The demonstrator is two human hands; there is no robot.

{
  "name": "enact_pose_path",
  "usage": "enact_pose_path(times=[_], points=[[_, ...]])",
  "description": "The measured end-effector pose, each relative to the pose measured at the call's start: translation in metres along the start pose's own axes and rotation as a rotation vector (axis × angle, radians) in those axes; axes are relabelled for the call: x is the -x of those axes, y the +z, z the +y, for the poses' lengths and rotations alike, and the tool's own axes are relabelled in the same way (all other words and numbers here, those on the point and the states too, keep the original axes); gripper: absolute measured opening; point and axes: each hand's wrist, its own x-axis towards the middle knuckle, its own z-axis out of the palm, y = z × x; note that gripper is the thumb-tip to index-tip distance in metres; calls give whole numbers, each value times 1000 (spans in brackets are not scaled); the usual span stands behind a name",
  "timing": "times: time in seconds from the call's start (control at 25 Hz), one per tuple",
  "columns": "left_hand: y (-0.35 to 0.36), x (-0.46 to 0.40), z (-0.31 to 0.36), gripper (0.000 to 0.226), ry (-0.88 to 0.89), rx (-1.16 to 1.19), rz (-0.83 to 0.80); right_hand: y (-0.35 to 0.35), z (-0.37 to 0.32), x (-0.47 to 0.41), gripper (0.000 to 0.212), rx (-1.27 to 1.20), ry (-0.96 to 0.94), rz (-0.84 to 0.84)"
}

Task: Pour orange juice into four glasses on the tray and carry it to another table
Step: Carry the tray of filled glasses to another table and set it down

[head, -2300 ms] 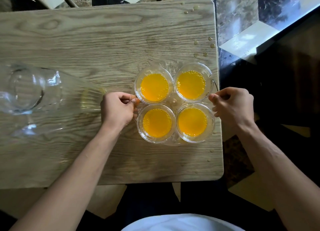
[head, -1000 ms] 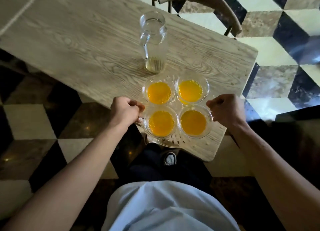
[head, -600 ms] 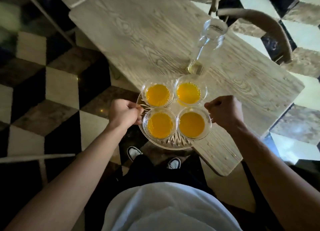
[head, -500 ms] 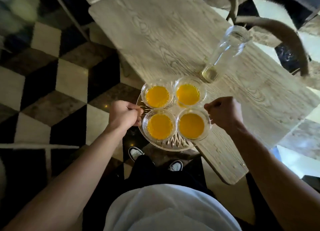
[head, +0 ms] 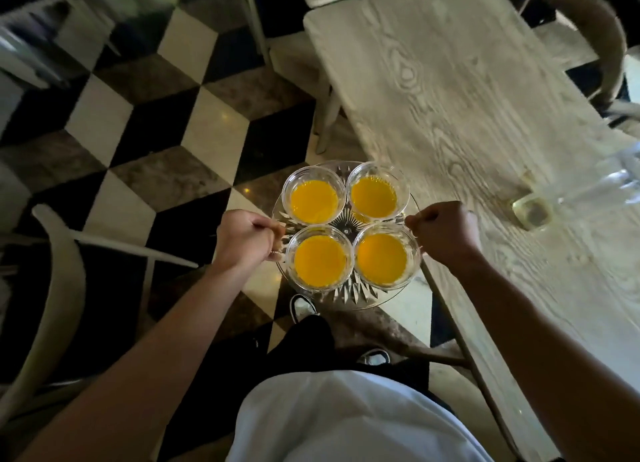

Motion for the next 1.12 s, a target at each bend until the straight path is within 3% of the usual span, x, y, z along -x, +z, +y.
enact_pose_path(times=[0.28,0.88,1.12], points=[[-60,-57,-12,20,-64,107,60,51,-83,-32,16,89,-80,-58],[-132,-167,0,23,-252,264,148,133,-210,-127,22,175,-176,-188],[-147,-218,32,24,-250,237,233,144,-270,-186,12,165,-254,-285]])
